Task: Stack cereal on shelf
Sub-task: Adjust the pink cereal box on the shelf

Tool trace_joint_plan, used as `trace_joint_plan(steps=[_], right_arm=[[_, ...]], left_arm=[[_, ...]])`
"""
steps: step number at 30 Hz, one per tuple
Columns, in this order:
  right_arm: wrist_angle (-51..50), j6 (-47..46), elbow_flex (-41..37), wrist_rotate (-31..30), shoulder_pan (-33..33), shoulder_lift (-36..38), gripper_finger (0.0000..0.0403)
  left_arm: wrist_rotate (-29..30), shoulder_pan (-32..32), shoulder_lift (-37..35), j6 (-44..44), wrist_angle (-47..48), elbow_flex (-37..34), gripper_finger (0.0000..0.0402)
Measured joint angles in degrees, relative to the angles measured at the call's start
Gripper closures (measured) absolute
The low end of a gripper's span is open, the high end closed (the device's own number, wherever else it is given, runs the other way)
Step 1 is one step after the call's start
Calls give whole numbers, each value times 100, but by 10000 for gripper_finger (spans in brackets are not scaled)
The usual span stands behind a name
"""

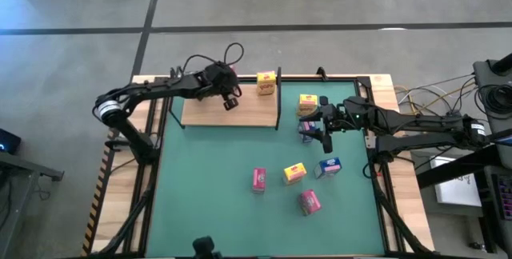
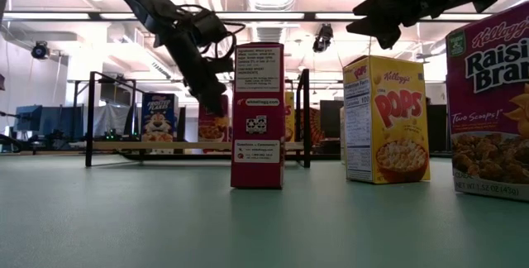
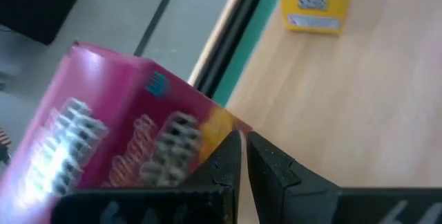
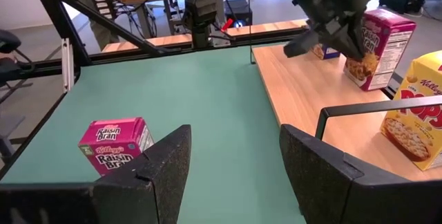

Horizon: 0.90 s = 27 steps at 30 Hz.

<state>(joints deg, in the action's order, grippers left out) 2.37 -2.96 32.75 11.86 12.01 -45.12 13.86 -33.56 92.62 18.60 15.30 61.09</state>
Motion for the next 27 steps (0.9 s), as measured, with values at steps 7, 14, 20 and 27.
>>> trace_joint_plan(steps=[7,14,20,27], right_arm=[[0,15,0,0,0,-2,193],[1,17,0,-4,0,-2,193],[0,15,0,-4,0,-2,193],[-2,15,0,-4,0,-2,193]], left_arm=[[-653,140,-644,281,288,210,393],[-1539,-161,-1066,1743,1222,1072,391],[-1483,-732,-636,1996,2209,1913,337],[-1549,-1051,-146,2016,2478,2178,199]])
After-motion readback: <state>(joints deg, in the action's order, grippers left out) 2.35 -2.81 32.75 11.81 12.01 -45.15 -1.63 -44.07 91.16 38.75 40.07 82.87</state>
